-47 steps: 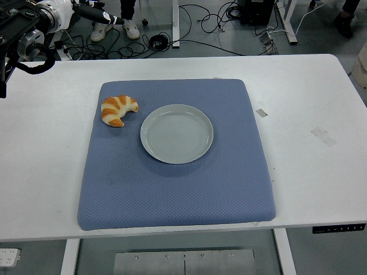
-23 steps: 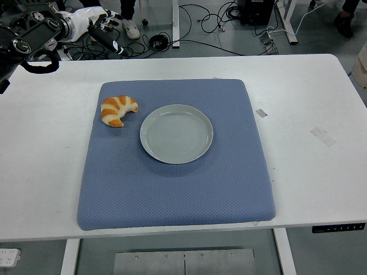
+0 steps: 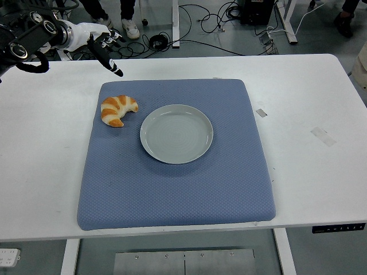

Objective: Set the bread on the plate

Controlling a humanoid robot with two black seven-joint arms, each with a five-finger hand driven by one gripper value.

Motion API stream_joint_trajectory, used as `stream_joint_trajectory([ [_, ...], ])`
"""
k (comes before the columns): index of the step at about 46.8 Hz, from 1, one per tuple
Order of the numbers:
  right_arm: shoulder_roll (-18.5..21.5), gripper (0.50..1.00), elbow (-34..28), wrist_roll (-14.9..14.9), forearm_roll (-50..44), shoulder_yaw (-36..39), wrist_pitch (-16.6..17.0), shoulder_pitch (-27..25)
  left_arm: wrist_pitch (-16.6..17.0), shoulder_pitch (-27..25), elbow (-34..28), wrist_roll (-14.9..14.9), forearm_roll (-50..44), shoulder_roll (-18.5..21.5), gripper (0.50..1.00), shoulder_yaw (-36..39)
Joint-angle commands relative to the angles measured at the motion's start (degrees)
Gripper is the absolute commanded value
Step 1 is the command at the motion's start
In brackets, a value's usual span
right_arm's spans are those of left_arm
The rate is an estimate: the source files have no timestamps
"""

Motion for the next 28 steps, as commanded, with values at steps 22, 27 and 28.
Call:
stream_joint_trajectory([
  [22,0.00,1.000,0.09,0.01,0.00,0.00,0.01,0.08,-0.76,3.05,-2.03,-0.38,5.40,0.01,0.933,-0.25],
  [27,0.00,1.000,0.00,0.01,0.00,0.00,0.01,0.16,-0.76,3.92,-3.00,-0.30,5.22,0.01,0.924,-0.42],
  [28,0.00,1.000,0.00,-0.08,0.00,0.00,0.01,0.16,-0.76,4.19,-3.00,-0.30,5.22,0.01,0.924,-0.51],
])
